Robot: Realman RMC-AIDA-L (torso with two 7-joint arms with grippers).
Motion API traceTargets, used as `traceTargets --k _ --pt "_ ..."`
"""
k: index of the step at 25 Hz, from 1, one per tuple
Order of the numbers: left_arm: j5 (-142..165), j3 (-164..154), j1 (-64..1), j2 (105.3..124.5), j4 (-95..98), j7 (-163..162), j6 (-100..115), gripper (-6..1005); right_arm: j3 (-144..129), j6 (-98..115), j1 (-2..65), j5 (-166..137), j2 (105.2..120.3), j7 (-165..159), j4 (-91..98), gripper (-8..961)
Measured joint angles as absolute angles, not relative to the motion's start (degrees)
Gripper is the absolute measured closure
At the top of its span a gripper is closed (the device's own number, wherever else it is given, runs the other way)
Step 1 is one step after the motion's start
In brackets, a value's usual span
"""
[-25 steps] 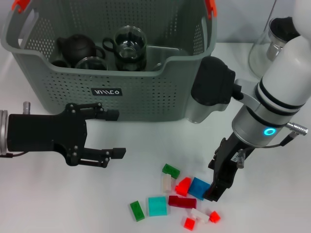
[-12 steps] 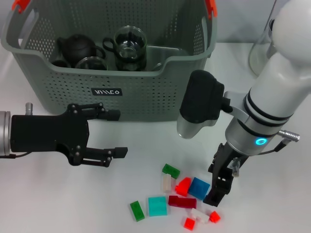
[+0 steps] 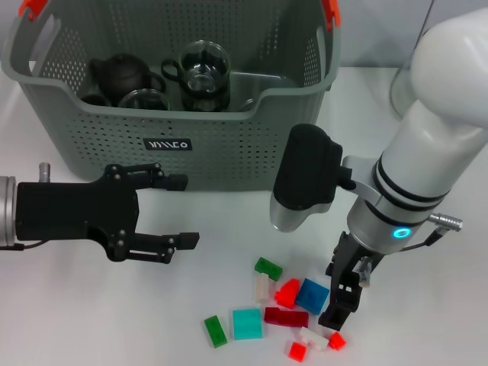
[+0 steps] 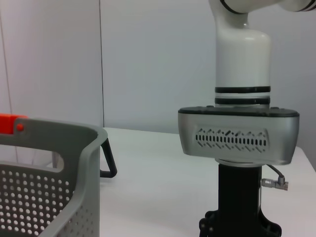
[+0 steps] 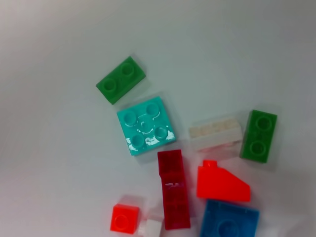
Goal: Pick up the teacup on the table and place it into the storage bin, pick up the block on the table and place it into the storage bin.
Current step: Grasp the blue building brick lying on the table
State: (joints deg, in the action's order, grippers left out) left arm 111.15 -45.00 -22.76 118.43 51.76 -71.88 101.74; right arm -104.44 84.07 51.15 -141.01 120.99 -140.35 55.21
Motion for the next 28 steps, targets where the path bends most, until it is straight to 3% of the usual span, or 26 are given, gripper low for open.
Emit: traceTargets --k 20,26,28 --pt "111.2 -45.0 -22.49 118.57 51.77 -71.89 101.78 153 -107.97 80.66 50.8 -140.36 121.11 -142.73 55.75 103" --pt "111.18 -45.0 -22.5 118.57 51.63 -71.89 101.76 153 -108.2 80.34 50.8 -140.36 121.11 -142.74 55.75 159" --pt "111.18 -45.0 -22.52 118.55 51.37 -71.89 101.74 153 -108.46 80.07 50.8 -140.36 121.11 -142.77 55.77 220"
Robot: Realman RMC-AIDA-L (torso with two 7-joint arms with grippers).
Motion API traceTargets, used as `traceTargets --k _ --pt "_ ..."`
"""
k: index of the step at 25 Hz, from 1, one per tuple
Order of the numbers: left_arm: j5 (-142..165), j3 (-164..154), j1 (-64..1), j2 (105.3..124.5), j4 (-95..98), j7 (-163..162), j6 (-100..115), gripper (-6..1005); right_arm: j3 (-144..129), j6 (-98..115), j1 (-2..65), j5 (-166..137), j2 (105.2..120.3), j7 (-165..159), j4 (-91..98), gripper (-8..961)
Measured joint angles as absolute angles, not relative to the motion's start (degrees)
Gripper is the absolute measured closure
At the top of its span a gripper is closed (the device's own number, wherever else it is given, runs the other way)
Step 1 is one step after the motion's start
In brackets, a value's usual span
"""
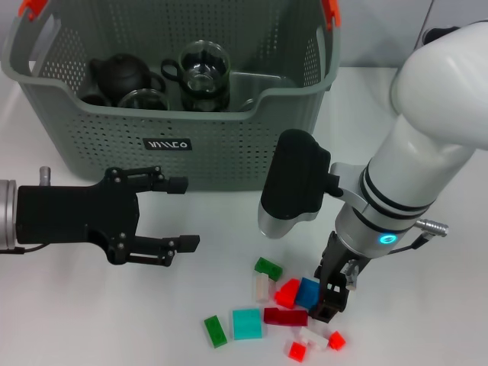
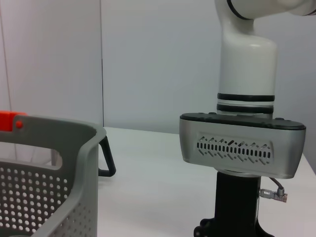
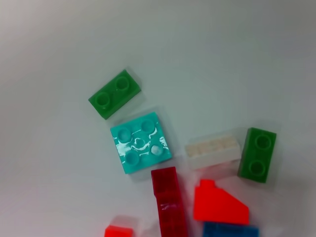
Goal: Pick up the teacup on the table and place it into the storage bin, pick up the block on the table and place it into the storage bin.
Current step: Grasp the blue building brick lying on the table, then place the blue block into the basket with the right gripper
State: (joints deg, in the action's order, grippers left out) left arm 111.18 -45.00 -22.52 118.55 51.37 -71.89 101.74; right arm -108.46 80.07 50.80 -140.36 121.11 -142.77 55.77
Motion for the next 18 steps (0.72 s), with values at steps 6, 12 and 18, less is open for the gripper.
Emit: traceTargets --k 6,12,18 --pt "111.18 -45.0 -22.59 118.31 50.9 -71.82 101.7 153 -108.83 79.95 50.84 -140.29 121.11 -142.78 56.23 358" --pt "111.12 -45.0 -22.7 118.23 50.88 -71.8 101.6 154 -108.77 80.57 50.45 -140.19 121.0 -142.54 57.99 449" --pt "111.09 -45.0 -22.77 118.21 50.88 -71.8 101.61 154 -107.08 81.97 50.18 -140.19 120.65 -142.17 59.75 520"
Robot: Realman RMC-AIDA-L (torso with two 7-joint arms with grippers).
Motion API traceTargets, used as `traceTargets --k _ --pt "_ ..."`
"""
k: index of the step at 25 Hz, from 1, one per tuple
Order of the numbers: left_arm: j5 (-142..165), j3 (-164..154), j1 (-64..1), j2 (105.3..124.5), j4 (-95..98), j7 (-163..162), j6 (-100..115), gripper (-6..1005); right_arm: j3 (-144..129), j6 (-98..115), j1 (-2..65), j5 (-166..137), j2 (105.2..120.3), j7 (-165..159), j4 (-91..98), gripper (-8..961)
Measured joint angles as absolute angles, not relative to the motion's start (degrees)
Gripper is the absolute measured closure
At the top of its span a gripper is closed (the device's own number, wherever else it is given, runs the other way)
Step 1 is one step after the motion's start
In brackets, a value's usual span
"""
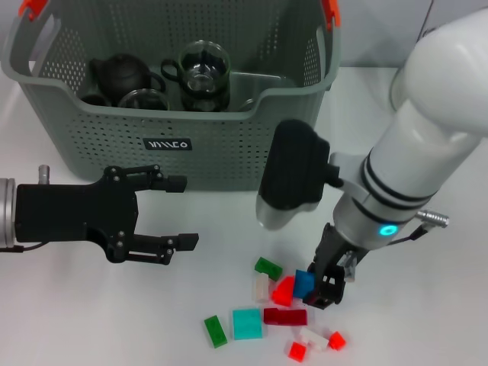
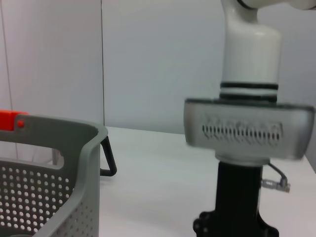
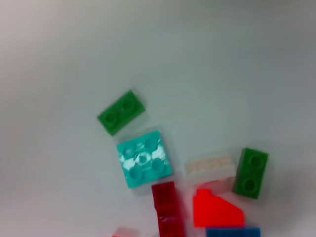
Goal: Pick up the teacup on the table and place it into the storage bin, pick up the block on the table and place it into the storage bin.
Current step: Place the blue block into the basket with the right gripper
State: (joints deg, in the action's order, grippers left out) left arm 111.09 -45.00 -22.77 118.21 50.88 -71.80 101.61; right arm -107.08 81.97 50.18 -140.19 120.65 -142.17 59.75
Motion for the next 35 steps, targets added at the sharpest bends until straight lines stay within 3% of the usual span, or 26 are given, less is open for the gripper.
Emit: traceTargets --k 12,25,34,35 --pt "111.11 -45.0 -22.23 118.05 50.92 -71.37 102.09 154 -75.97 97.61 49.64 -132.84 120.06 -135.74 76.67 519" --pt "112.48 -41.68 -20.1 117.36 50.82 -71.07 102.26 154 -72.85 71.03 55.12 -132.23 120.22 -131.65 66.96 520" --pt "112.67 -41.26 -19.58 117.09 50.8 -70.45 102.37 154 -72.11 64.72 58.71 -134.93 120.06 -132.42 58.47 520" --pt "112.67 -41.24 -19.58 117.07 50.8 -70.44 102.38 154 -72.16 64.56 58.7 -135.26 120.06 -132.41 58.52 485"
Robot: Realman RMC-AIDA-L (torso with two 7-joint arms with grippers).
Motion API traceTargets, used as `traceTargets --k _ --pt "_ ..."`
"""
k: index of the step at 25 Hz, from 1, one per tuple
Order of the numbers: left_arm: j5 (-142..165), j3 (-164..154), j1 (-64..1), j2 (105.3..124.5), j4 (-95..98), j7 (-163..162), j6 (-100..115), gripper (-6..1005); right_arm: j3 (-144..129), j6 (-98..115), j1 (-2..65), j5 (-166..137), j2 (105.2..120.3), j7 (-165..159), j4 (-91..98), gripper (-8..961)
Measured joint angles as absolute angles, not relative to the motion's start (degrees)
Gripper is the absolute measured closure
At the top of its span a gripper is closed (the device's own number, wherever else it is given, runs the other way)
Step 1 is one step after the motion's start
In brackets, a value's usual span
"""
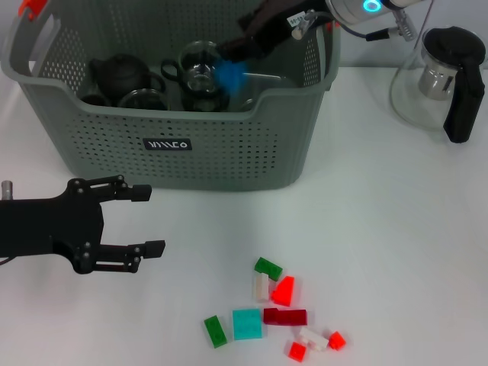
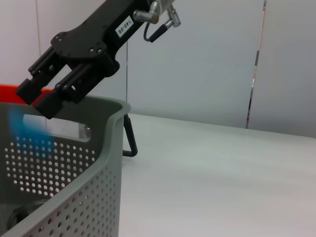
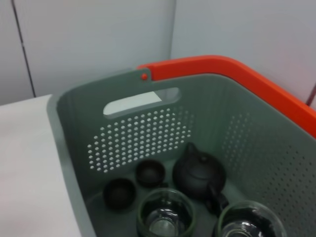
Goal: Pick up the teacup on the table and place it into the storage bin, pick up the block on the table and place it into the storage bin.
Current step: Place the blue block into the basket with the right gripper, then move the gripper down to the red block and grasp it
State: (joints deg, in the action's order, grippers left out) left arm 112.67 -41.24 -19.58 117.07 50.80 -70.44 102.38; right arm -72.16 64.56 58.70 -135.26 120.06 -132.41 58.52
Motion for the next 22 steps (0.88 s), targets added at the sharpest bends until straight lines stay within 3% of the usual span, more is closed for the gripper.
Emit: traceTargets --k 10,18,22 --pt "112.68 -40.75 -20.05 117.14 50.8 -70.4 102.4 154 -71.49 67.9 55.37 -134.4 120.05 -131.75 65.12 141" --pt "112.68 -40.68 -19.76 117.13 50.71 -70.4 102.39 154 -70.46 91.74 48.31 -131.83 119.36 -126.72 78.23 23" --pt "112.67 -40.61 -19.74 117.19 50.7 -70.4 102.16 154 -71.49 101.09 46.31 -133.84 119.8 -125.77 79.2 25"
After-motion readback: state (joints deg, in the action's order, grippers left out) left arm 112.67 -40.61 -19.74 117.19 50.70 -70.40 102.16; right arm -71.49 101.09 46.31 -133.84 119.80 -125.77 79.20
